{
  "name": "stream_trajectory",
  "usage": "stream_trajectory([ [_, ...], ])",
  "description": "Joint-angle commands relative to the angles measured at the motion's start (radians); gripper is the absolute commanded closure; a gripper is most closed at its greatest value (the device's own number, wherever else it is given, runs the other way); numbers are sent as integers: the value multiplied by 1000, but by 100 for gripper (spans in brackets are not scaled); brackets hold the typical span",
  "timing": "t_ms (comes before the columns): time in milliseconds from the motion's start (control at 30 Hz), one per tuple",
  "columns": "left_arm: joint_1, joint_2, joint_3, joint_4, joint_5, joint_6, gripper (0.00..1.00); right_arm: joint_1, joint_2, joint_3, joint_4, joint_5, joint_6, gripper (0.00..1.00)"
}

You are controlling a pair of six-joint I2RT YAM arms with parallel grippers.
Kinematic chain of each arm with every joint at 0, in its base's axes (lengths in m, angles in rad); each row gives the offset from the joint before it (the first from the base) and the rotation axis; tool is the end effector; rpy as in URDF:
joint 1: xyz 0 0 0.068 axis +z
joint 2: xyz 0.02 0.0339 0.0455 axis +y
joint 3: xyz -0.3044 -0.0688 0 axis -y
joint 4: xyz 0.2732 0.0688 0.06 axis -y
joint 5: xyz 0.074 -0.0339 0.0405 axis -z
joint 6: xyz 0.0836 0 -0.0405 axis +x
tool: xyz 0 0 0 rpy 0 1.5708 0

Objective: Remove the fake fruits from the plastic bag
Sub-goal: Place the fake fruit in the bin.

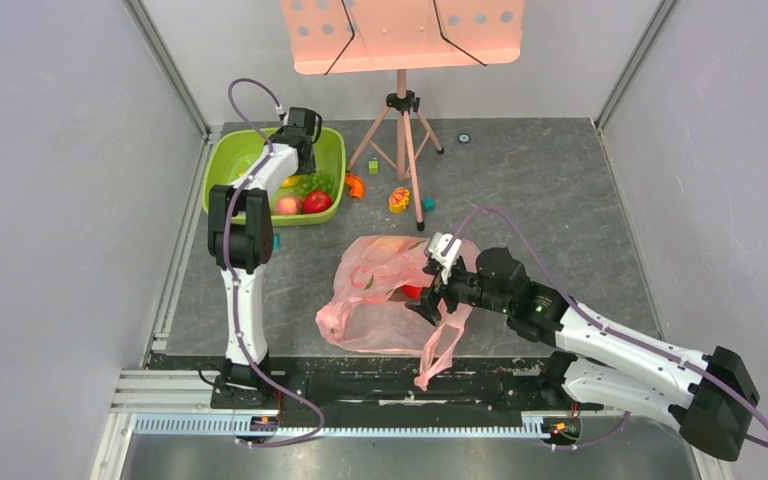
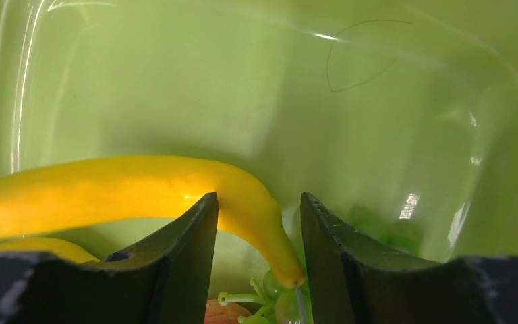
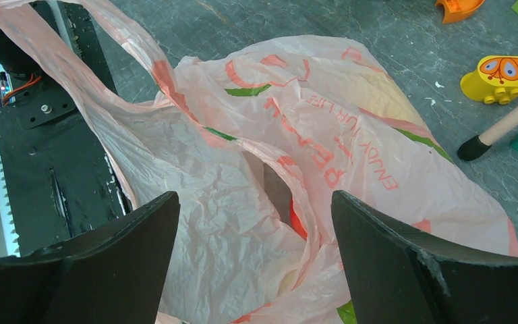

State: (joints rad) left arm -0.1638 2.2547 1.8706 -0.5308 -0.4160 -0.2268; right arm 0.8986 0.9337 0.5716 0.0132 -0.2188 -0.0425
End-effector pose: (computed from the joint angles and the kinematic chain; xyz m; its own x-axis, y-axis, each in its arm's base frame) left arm 0.5776 -0.0612 0.1834 -0.7407 -0.0860 -0.6663 -0.2674 0.9476 0.1749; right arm 0.1489 0.2162 0.2643 -0.1748 -0.2863 -0.9421 -0.8991 0.4365 0.0342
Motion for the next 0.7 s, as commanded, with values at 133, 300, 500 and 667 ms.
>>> stream_trajectory([
  [133, 4, -32, 23, -43, 18, -22, 37, -1, -40, 40, -40, -13, -16, 14],
  [300, 4, -145, 27, -59, 36, -48, 25, 16, -43, 75, -69, -31, -33, 14],
  [500, 5, -292, 19, -89, 116, -88, 16, 96, 10, 156, -155, 16, -70, 15],
  [667, 4, -408, -43, -98, 210, -137, 14, 159, 47, 173, -146, -8, -34, 22],
])
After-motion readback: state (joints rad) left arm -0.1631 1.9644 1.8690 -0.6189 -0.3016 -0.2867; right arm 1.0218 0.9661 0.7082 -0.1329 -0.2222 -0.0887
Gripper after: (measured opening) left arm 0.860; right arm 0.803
